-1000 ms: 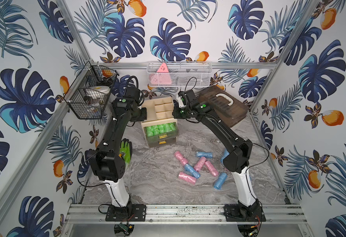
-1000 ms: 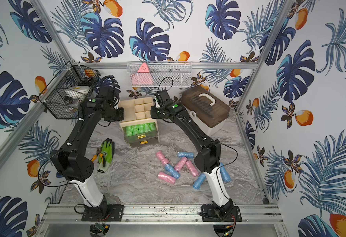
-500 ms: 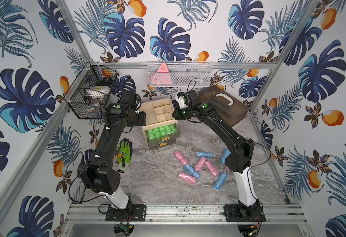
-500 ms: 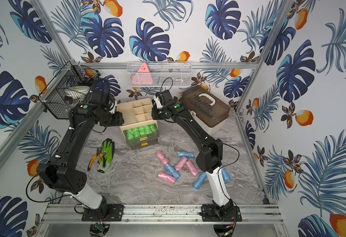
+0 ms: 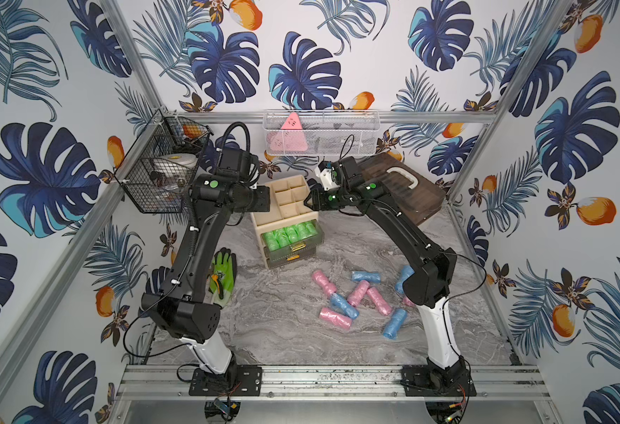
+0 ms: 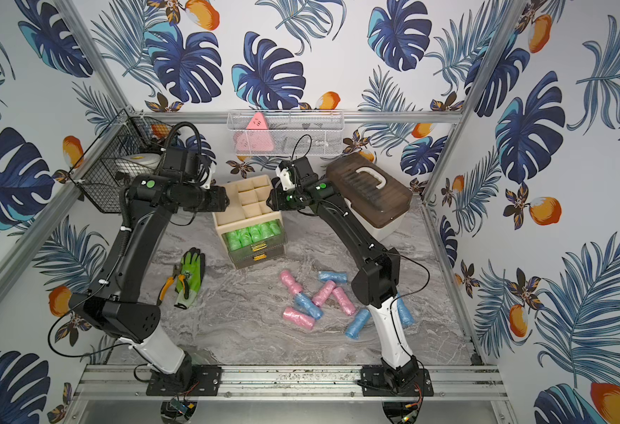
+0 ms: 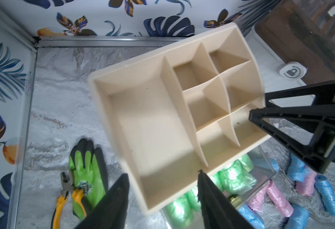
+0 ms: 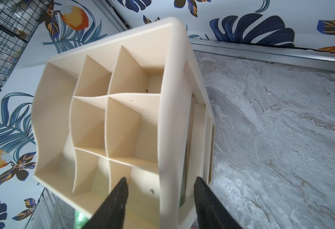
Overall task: Sort the rolls of trash bags by color and place them into the drawer
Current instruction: Adjust the storage box at the center of the board, then close the drawer of the storage box.
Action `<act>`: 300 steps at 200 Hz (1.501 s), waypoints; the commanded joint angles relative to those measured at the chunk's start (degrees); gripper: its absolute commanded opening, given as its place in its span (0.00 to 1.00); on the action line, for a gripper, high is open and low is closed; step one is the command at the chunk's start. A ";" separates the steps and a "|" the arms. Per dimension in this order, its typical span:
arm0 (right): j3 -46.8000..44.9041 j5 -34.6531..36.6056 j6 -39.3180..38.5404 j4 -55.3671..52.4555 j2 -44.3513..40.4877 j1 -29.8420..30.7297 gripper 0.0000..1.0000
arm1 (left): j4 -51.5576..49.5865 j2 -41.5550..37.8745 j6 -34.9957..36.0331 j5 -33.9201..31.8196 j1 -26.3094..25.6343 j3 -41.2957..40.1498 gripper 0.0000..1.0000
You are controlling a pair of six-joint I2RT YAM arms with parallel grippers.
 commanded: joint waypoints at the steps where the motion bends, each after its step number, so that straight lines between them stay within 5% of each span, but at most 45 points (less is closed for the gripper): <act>1: -0.47 0.52 -0.28 0.89 -2.29 0.02 0.61 | -1.94 2.54 1.65 -2.96 -2.40 3.50 0.64; 66: -18.08 1.44 2.75 6.24 -18.76 0.86 0.61 | 2.39 10.15 1.31 -7.90 -3.40 6.42 0.72; 118: -42.67 4.44 3.87 15.02 -33.88 8.99 0.34 | 7.24 11.66 0.68 -8.02 -3.40 3.78 0.72; 161: -56.12 8.60 5.67 23.67 -37.10 17.89 0.19 | 8.55 11.08 0.76 -7.28 -3.38 0.15 0.70; 229: -55.89 12.47 5.74 31.94 -30.17 24.18 0.12 | 7.95 10.44 1.03 -6.97 -3.40 -4.08 0.68; 300: -52.25 16.49 5.50 37.66 -24.43 25.72 0.09 | 5.02 12.69 1.96 -8.64 -3.18 1.76 0.72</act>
